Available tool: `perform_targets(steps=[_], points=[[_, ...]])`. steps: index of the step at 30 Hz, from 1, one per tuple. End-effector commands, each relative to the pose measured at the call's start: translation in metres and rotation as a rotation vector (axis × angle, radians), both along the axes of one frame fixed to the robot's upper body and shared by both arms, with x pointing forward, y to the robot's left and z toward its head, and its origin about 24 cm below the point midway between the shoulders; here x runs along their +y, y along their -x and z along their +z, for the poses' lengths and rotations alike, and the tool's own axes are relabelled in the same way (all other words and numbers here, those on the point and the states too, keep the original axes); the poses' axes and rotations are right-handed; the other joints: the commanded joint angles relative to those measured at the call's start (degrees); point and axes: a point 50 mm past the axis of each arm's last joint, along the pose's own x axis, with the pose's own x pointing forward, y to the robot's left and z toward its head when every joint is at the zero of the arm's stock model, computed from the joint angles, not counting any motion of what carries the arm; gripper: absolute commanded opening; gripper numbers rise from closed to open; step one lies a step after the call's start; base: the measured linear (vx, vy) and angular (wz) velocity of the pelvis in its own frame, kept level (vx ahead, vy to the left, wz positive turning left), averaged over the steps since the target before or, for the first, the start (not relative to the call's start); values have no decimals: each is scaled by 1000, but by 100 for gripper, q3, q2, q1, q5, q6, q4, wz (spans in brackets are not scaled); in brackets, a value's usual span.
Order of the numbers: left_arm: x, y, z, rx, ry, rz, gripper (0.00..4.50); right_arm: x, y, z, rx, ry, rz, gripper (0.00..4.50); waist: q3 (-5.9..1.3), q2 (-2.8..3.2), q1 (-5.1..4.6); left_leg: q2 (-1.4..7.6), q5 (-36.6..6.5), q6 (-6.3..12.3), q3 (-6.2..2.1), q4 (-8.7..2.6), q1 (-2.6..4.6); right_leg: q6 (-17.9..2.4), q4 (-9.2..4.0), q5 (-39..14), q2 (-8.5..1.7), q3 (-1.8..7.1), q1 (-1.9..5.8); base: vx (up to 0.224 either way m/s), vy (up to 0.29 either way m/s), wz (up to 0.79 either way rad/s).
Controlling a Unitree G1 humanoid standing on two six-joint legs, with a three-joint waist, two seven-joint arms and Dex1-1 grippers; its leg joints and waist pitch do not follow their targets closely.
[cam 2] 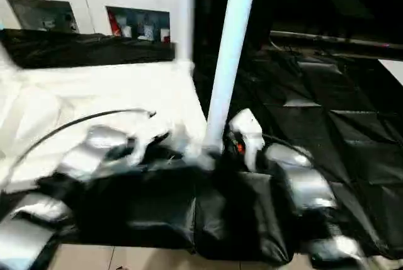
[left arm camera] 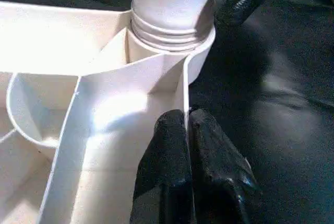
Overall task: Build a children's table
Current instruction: Rotate leg to tighten
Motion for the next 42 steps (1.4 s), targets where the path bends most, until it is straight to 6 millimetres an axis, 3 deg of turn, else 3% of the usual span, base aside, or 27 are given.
perform_targets(steps=[1,7,10,14,20,24,29,32,35,41,42], points=[[-16,7,7,29,81,-116,0,10,9,-2,48,-12,115,331,-254,-2,28,165,-967,462,9,-342,-7,-1320,-371,-580,-296,245,318,0,0,0],[-8,9,6,46,64,-130,0,6,18,-2,111,3,192,331,-230,-11,72,163,-1238,274,5,-362,1,-1171,-431,-1218,-324,254,303,0,0,0],[-8,9,7,48,66,-131,0,6,20,-3,123,5,207,315,-239,-13,82,161,-1141,245,-2,-361,1,-1122,-419,-1163,-318,258,307,0,0,0],[-9,8,8,36,70,-120,0,9,21,-4,138,6,217,280,-255,-13,89,148,-942,280,6,-336,-9,-1202,-382,-805,-311,254,317,0,0,0],[-11,5,7,3,68,-68,0,12,17,-4,130,-47,151,236,-243,-3,97,150,-1089,233,1,-347,1,-1142,-413,-1094,-320,254,305,0,0,0],[-16,-9,3,-61,41,96,0,14,3,-17,107,-45,-68,220,-229,-33,48,124,-1304,80,-8,-363,-2,-945,-480,-1675,-328,244,277,0,0,0],[-25,-24,0,-121,9,326,0,19,-11,-36,106,15,-358,207,-238,-32,-2,121,-1349,-29,-32,-381,-2,-793,-498,-1899,-324,241,267,0,0,0],[-42,-30,-3,-153,-4,465,0,29,-22,-49,104,70,-613,200,-242,-20,-55,107,-1396,-127,-34,-387,13,-772,-501,-1898,-307,242,242,0,0,0],[-64,-28,-5,-164,11,486,0,46,-32,-50,69,92,-757,200,-247,-14,-85,100,-1464,-133,-37,-387,18,-712,-533,-2006,-314,247,231,0,0,0],[-82,-23,-7,-182,15,440,0,68,-36,-40,39,18,-694,200,-245,13,-102,93,-1607,15,-38,-402,-5,-631,-544,-1879,-288,245,245,0,0,0],[-83,-22,-7,-183,13,433,0,71,-36,-38,53,-15,-678,232,-243,14,-104,90,-1630,38,-37,-403,-14,-630,-549,-1895,-286,246,250,0,0,0]])
